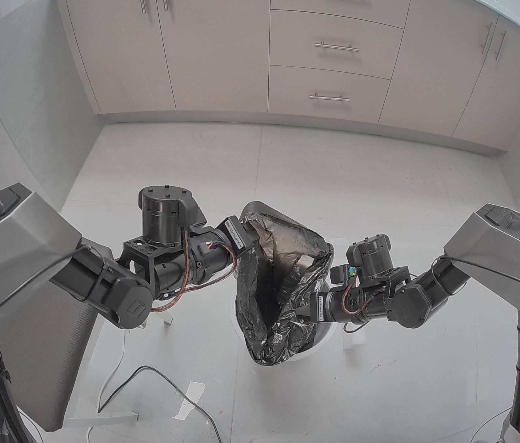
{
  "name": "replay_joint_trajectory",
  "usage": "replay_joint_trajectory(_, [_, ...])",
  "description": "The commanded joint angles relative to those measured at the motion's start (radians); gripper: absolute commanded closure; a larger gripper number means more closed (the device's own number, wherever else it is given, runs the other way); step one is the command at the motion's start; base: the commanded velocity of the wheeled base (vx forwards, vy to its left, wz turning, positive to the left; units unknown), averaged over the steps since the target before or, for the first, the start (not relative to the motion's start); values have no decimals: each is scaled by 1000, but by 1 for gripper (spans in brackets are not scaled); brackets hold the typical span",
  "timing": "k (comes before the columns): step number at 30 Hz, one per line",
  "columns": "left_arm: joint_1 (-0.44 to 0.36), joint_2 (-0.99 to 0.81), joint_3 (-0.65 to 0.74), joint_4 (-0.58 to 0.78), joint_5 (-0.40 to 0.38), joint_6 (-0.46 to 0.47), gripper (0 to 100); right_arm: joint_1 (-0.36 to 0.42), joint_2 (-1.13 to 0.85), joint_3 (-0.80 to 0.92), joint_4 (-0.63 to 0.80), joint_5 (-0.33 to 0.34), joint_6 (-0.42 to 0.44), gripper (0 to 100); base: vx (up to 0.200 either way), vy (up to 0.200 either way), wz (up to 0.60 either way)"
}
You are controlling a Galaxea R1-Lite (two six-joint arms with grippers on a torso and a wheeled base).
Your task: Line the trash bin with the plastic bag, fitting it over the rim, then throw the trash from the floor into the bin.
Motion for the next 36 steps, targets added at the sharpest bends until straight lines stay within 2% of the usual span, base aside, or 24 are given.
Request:
replay_joint_trajectory(1, [0,37,3,-15,0,0,100,0,10,9,-1,0,-2,100,0,0,0])
replay_joint_trajectory(3, [0,46,4,-16,0,0,100,0,9,18,-1,-2,-2,100,0,0,0])
replay_joint_trajectory(6, [0,54,9,-20,2,-2,100,0,7,39,-1,-38,-8,100,0,0,0])
replay_joint_trajectory(9, [-2,60,21,-21,3,-2,100,-1,9,64,-1,-72,-57,100,0,0,0])
replay_joint_trajectory(16, [0,75,24,-21,5,1,100,-7,6,81,-1,-77,-65,100,0,0,0])
replay_joint_trajectory(17, [2,81,30,-21,6,1,100,-12,6,87,-1,-109,-63,100,0,0,0])
replay_joint_trajectory(24, [8,97,38,-21,6,3,100,-27,4,113,1,-161,-71,100,0,0,0])
replay_joint_trajectory(29, [8,103,34,-23,6,3,100,-29,9,128,1,-236,-97,100,0,0,0])
replay_joint_trajectory(36, [8,103,40,-49,6,1,100,-30,24,128,1,-243,-98,100,0,0,0])
